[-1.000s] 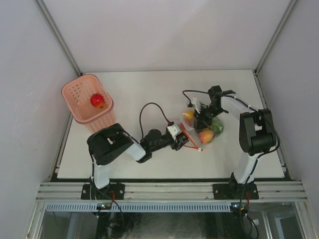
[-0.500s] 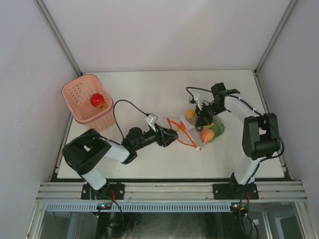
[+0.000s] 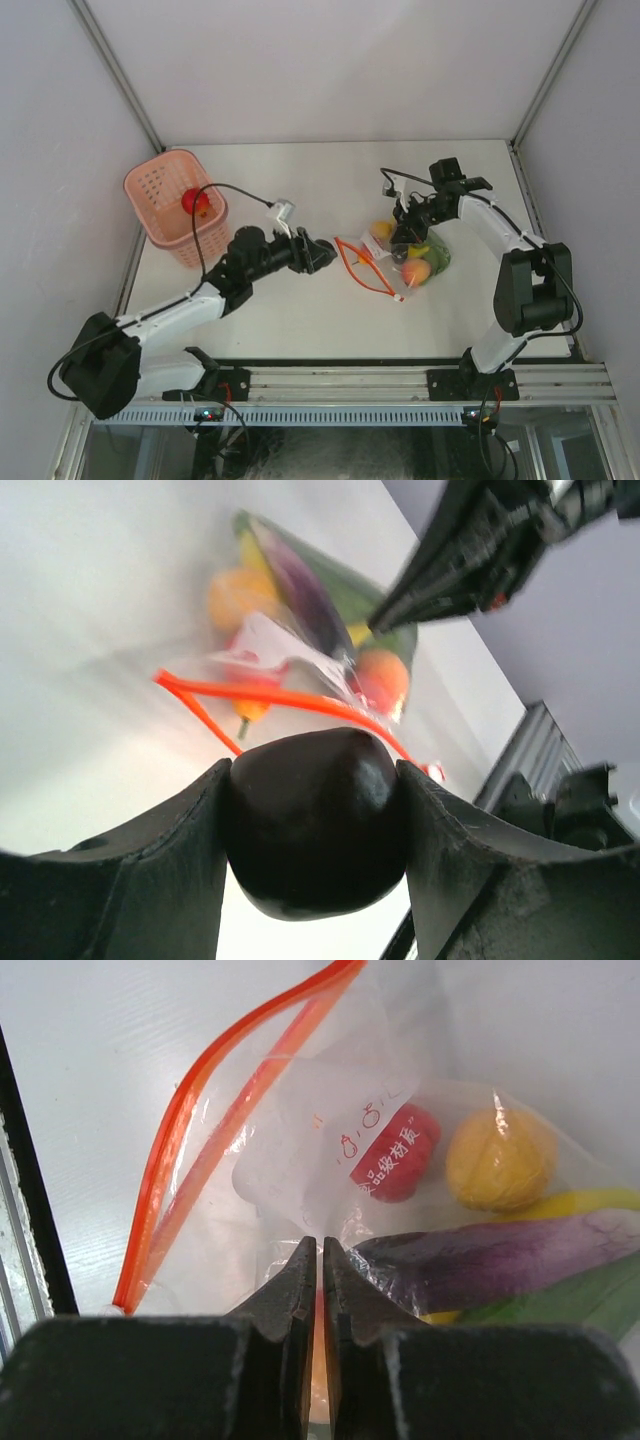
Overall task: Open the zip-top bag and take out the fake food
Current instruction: Pick up the fake fruit from the zipper food storage bag, then place the fake fruit in the bin.
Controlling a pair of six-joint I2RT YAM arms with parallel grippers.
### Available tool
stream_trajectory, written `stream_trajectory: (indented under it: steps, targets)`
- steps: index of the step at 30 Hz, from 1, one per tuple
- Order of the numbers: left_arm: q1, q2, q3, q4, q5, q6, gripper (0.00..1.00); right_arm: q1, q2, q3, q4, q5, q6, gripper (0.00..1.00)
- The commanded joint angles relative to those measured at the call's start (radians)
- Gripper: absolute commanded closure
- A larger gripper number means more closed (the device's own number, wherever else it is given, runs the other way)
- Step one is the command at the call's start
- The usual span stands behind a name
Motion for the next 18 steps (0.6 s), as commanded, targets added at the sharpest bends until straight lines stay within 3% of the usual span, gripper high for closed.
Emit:
stream_trajectory:
  steps: [1,8,13,18]
  targets:
    - [0.108,-0.062,0.209,-0.402,0.048,0.064,0.92,-0.004,-0.071,0.011,0.063,-0.027,0.088,0.95]
    - [0.365,-0.057,0.480,-0.698,0.120,0.065,0.92,0.000,-0.102,0.015,0.105,-0.033,0.190,0.95]
    - [0.555,-0.031,0.559,-0.736,0.190,-0.016,0.93,0.002,-0.113,0.015,0.120,-0.030,0.228,0.95]
    - [0.721,0.020,0.638,-0.770,0.149,-0.060,0.94,0.002,-0.114,0.015,0.126,-0.024,0.252,0.95]
